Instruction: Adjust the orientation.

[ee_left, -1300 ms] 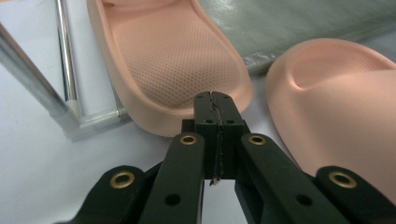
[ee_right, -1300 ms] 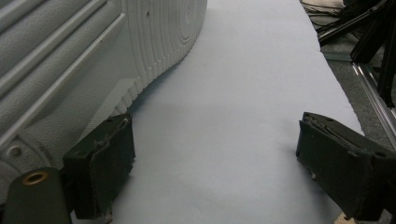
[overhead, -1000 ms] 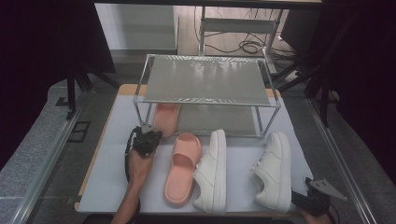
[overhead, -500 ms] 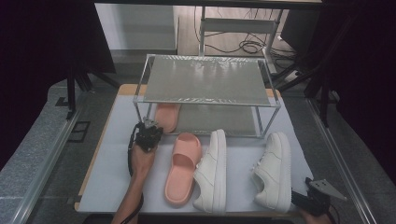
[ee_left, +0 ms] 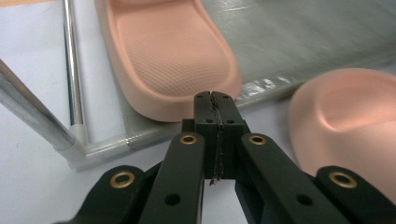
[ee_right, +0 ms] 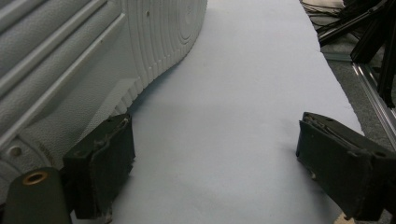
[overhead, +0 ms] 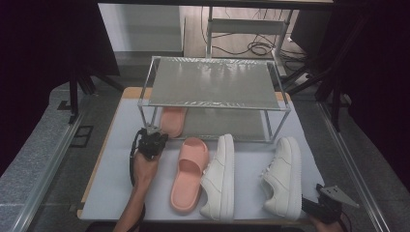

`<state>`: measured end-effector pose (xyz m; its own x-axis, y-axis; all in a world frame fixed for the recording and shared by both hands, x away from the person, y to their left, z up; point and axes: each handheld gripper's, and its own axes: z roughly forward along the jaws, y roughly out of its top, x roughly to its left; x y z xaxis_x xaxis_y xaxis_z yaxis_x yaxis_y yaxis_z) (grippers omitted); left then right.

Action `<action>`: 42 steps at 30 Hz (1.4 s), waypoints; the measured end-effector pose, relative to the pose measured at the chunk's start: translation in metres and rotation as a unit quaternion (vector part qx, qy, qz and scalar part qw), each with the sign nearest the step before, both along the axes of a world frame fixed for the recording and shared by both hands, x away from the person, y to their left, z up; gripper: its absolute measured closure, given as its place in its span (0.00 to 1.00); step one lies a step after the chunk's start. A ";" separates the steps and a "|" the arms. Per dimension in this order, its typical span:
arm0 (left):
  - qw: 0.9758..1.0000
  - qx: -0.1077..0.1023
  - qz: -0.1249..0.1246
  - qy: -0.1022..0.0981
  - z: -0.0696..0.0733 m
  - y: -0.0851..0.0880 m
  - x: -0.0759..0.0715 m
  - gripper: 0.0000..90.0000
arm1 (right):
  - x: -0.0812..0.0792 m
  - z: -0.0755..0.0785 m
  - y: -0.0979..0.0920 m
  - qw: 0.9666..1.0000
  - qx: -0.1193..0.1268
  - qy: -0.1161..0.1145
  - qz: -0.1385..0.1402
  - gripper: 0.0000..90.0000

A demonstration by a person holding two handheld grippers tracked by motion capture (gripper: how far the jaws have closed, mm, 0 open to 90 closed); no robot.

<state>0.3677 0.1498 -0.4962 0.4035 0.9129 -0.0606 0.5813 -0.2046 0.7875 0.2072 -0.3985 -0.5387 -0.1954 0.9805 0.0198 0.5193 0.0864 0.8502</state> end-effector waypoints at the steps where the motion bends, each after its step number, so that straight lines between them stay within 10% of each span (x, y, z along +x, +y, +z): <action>1: 1.000 0.000 -0.004 0.001 0.002 0.000 -0.002 1.00 | 0.000 0.000 0.000 1.000 0.000 0.000 0.000 0.13; 16: 0.999 -0.006 -0.037 -0.010 0.021 0.010 -0.041 0.91 | 0.000 0.000 0.000 1.000 0.000 0.000 0.000 0.13; 42: 0.995 -0.033 -0.095 -0.003 0.023 -0.003 -0.101 0.48 | 0.000 0.000 0.000 1.000 0.001 -0.001 -0.001 0.13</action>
